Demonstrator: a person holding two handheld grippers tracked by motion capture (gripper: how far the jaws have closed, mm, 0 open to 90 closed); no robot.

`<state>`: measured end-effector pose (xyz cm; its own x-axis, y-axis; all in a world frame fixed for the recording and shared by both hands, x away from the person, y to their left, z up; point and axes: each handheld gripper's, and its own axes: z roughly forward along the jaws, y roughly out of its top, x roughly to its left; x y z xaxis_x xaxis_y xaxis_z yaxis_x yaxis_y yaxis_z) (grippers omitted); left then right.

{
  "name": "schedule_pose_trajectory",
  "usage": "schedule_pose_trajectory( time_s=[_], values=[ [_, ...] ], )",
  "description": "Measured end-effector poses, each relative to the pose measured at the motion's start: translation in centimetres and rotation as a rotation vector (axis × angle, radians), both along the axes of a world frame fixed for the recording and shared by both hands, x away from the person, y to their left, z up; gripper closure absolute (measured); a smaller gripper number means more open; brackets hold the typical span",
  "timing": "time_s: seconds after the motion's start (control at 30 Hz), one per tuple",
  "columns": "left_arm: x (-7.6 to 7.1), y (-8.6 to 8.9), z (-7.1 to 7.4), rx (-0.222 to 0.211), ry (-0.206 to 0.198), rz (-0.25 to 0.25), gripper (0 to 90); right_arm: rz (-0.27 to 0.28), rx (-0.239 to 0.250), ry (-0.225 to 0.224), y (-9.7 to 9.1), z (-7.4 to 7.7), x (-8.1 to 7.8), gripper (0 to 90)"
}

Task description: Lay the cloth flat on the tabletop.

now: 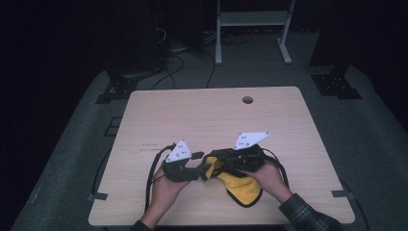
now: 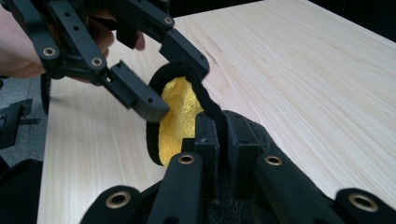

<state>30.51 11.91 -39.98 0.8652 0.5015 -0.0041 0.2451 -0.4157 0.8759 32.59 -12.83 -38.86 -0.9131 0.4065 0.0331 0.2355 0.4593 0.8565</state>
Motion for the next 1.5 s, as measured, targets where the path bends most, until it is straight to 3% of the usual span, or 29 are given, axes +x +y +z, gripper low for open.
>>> schedule_pose_trajectory(
  time_s=[0.03, 0.2, 0.37, 0.47, 0.63, 0.73, 0.8, 0.83, 0.93, 1.03, 1.07, 1.2, 1.3, 1.4, 1.5],
  values=[
    [-0.1, -0.6, -0.1, 0.008, 0.001, -0.021, 49.0, 0.007, 0.0, -0.005, 0.1, 0.1, -0.1, 83.8],
    [-0.1, -1.8, -0.4, 0.024, 0.002, -0.035, 40.9, 0.013, 0.005, -0.009, 0.3, 0.3, -0.4, 83.8],
    [0.0, -1.2, -0.2, 0.024, 0.0, -0.022, 56.4, 0.008, 0.006, -0.014, 0.0, 0.4, -0.4, 83.8],
    [0.1, -0.5, -0.3, 0.01, 0.005, -0.007, 59.7, -0.001, 0.007, -0.015, -0.3, 0.5, -0.3, 83.8],
    [0.4, 0.3, -0.1, 0.004, 0.02, -0.027, 82.8, -0.005, 0.016, -0.008, -0.7, 0.5, -0.3, 83.7],
    [0.5, 0.4, 0.0, 0.005, 0.026, -0.035, 85.4, -0.004, 0.014, -0.013, -0.6, 0.5, -0.3, 83.4],
    [0.6, 0.5, 0.1, 0.002, 0.039, -0.039, 85.4, -0.014, 0.023, -0.01, -0.7, 0.4, -0.2, 74.8],
    [0.6, 0.7, 0.2, -0.011, 0.048, -0.036, 85.4, -0.014, 0.023, -0.01, -0.7, 0.4, -0.2, 74.8],
    [0.8, 1.3, 0.6, -0.023, 0.063, -0.029, 85.6, -0.034, 0.026, 0.004, -1.5, 0.1, -0.2, 57.0],
    [1.0, 1.4, 0.9, -0.015, 0.065, -0.016, 85.5, -0.046, 0.022, 0.015, -2.3, -0.3, -0.5, 52.9],
    [1.2, 1.6, 1.2, -0.013, 0.059, 0.0, 85.5, -0.075, 0.007, 0.02, -3.3, -1.0, -1.0, 48.5],
    [1.7, 2.0, 1.8, -0.02, 0.057, 0.021, 85.5, -0.11, -0.021, 0.028, -4.5, -2.0, -1.7, 45.0],
    [2.4, 2.3, 2.5, -0.048, 0.066, 0.034, 85.5, -0.15, -0.048, 0.054, -5.7, -3.5, -2.5, 43.2],
    [2.8, 2.4, 2.8, -0.072, 0.081, 0.034, 85.4, -0.162, -0.055, 0.054, -5.5, -3.9, -2.6, 41.2],
    [3.0, 2.4, 3.4, -0.081, 0.071, 0.043, 85.5, -0.174, -0.064, 0.045, -4.0, -4.1, -2.4, 37.3]
  ],
)
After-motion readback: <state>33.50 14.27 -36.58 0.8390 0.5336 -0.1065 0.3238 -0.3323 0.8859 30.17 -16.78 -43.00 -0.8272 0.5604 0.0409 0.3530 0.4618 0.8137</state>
